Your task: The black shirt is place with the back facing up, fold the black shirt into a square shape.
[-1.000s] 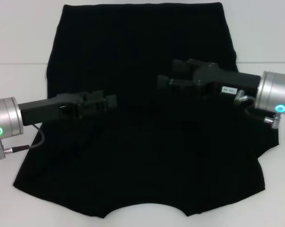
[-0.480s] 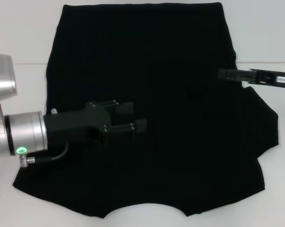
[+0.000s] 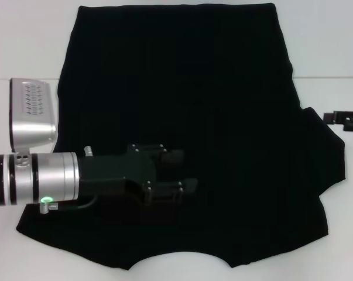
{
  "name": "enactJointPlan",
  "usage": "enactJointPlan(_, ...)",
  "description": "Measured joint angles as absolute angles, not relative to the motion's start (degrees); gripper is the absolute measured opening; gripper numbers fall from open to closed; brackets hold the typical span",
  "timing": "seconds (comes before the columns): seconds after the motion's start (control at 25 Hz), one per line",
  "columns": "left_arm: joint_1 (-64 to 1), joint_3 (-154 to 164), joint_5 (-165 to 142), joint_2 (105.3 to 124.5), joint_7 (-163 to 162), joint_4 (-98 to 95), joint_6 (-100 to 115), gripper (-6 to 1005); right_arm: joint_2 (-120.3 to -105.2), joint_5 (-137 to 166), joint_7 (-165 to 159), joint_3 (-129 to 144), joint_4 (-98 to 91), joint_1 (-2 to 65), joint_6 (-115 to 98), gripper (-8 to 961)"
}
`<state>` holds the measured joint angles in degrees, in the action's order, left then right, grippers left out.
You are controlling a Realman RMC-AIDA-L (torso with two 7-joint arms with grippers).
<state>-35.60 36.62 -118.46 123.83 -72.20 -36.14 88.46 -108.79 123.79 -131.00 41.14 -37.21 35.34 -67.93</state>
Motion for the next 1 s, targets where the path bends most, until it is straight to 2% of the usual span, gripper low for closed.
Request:
enactJointPlan(0.16,-35.5,38.2,-118.5,123.97,-70.2,-36.0,88.5,689,-108.75,129.6,-135.1,40.6,-37.2,35.6,-67.4,774)
enactJointPlan(0.76,-35.4,38.4,-118.2,124.02,-67.8,-35.0,88.1,690,-108.34,132.5,-136.9,40.8,-36.6,34.3,-68.4,765)
enactJointPlan(1.0,-35.4,38.3,-118.1,124.02,-67.8,-35.1,88.0,690,-108.96,132.9,-136.9,41.1,-36.3,34.3,-68.1,762)
